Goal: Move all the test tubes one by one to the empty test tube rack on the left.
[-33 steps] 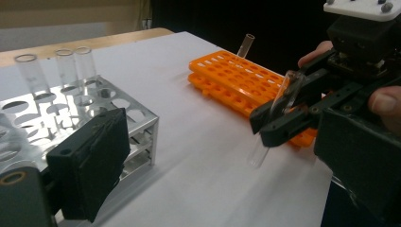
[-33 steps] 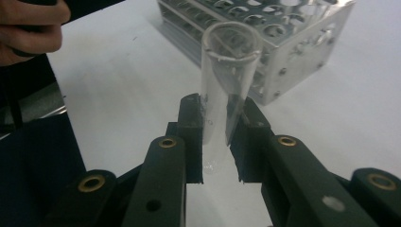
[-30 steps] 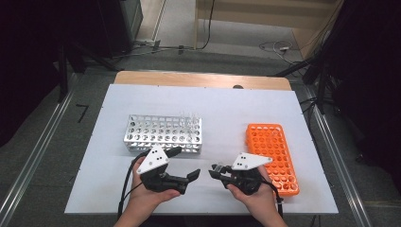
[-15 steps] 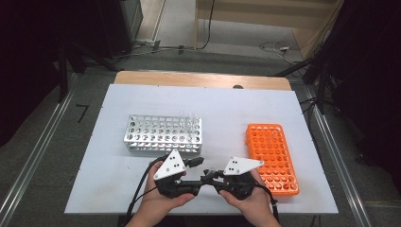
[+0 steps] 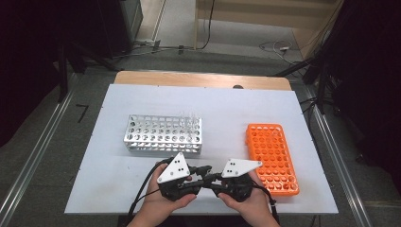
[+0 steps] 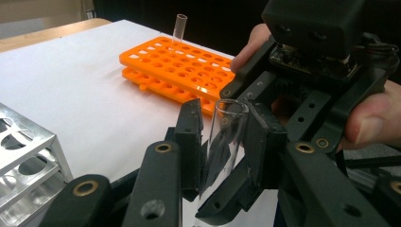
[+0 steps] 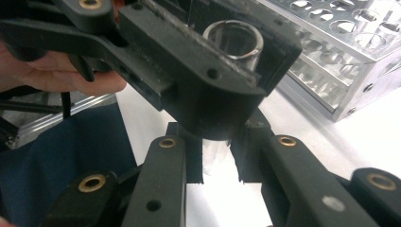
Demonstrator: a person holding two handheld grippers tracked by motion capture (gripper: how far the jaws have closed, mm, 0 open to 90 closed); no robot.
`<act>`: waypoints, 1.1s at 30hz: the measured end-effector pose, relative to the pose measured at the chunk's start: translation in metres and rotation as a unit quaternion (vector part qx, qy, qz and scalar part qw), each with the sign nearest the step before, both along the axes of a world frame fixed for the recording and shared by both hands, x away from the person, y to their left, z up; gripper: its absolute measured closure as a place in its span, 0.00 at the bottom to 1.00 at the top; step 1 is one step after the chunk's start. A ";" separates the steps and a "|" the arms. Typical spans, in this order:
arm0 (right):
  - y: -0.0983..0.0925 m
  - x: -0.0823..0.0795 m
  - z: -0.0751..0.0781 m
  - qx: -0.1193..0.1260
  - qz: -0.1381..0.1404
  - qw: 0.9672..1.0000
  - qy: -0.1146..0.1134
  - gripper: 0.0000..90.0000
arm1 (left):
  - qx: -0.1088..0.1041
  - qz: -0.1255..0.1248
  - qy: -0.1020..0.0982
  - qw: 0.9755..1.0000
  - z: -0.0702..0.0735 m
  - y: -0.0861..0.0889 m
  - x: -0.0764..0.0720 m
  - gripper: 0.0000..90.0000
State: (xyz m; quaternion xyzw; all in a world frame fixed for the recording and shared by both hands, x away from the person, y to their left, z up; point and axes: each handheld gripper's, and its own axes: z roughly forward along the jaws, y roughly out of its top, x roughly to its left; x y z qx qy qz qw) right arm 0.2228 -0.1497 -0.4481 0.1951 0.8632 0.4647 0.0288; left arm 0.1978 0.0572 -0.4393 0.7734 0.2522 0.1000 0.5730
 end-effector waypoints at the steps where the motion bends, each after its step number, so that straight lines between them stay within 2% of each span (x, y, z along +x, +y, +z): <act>1: 0.000 0.000 0.000 0.001 0.000 1.000 0.000 0.81 | 0.001 -0.001 0.000 1.000 0.000 0.000 0.000 0.79; 8: -0.001 0.000 0.000 0.000 -0.001 1.000 -0.001 0.81 | 0.003 0.002 -0.008 1.000 0.000 0.000 -0.001 0.83; 13: -0.003 0.001 0.000 0.003 -0.002 1.000 -0.001 0.79 | -0.005 0.009 0.001 1.000 0.001 0.003 0.002 0.84; 18: -0.007 0.001 0.000 0.009 -0.007 1.000 -0.002 0.60 | -0.019 0.015 0.003 1.000 0.004 0.010 0.004 0.84; 25: -0.025 0.003 0.006 0.030 -0.017 0.999 -0.006 0.31 | -0.021 0.035 -0.003 0.999 0.009 0.025 0.008 0.84; 28: -0.035 0.003 0.009 0.036 -0.020 0.999 -0.014 0.20 | -0.021 0.043 -0.003 0.999 0.012 0.031 0.010 0.84; 31: -0.044 0.004 0.010 0.041 -0.020 0.999 -0.016 0.10 | -0.022 0.051 -0.006 0.998 0.014 0.037 0.011 0.84; 33: -0.052 0.005 0.011 0.042 -0.022 0.999 -0.017 0.08 | -0.024 0.058 -0.007 0.998 0.016 0.042 0.014 0.84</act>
